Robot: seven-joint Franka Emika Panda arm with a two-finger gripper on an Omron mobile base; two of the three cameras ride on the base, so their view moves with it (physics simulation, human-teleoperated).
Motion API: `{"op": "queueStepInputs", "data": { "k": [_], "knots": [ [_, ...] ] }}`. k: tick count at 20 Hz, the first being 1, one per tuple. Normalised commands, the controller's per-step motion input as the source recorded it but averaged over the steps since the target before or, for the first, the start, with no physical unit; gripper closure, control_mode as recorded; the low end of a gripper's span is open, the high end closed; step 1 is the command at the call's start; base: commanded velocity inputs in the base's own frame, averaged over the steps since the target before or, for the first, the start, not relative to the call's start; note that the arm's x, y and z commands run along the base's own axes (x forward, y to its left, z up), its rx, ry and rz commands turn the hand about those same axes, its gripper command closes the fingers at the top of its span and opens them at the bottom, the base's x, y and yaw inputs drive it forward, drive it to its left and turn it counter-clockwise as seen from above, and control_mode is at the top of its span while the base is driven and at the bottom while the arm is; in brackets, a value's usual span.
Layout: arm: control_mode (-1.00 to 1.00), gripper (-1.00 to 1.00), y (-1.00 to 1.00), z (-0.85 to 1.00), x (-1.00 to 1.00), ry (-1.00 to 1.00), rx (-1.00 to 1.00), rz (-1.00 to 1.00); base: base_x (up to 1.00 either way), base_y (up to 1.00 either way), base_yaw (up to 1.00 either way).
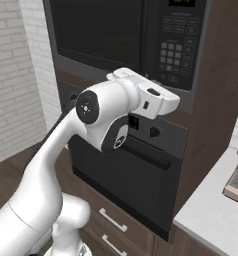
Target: Pick the broccoli from the sink and place it in the bowl. Then pick the bowl and place it in the microwave. Then close the microwave door and press the start button.
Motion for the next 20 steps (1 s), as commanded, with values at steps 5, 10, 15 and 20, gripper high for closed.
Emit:
{"op": "queueStepInputs", "data": {
  "k": [5,10,15,20],
  "knots": [
    [-1.00,1.00,-0.38,0.00,0.09,0.00,0.00,0.00,0.00,0.00,0.00],
    [-1.00,1.00,-0.15,0.00,0.04,0.00,0.00,0.00,0.00,0.00,0.00],
    [-1.00,1.00,-0.01,0.00,0.19,0.00,0.00,0.00,0.00,0.00,0.00],
    [-1.00,1.00,0.00,0.00,0.18,0.00,0.00,0.00,0.00,0.00,0.00]
  ]
}}
